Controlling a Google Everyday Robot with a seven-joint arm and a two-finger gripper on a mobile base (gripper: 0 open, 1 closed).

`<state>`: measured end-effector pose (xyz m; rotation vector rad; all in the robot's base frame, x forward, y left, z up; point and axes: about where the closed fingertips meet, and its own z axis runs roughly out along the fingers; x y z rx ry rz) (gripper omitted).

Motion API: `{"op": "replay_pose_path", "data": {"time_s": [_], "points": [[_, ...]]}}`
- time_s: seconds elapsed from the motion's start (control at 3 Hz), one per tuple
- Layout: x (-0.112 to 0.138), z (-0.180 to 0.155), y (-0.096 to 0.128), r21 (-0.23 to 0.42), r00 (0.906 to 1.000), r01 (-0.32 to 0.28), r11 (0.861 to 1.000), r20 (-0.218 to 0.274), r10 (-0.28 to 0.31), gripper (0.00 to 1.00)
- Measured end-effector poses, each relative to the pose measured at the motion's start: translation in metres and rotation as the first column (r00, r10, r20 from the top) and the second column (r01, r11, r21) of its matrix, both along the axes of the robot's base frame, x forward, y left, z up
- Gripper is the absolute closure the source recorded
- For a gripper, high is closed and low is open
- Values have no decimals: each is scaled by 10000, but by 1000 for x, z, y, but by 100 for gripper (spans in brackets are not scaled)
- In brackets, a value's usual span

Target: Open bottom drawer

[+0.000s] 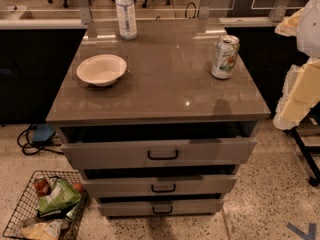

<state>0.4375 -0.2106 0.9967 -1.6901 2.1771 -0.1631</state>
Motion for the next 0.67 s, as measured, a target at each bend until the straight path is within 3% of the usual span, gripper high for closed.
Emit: {"op": "replay_pose_path", "data": {"time_s": [0.67], "points": [[6,-2,1,-146,10000,-34,9999,20,34,0]]}}
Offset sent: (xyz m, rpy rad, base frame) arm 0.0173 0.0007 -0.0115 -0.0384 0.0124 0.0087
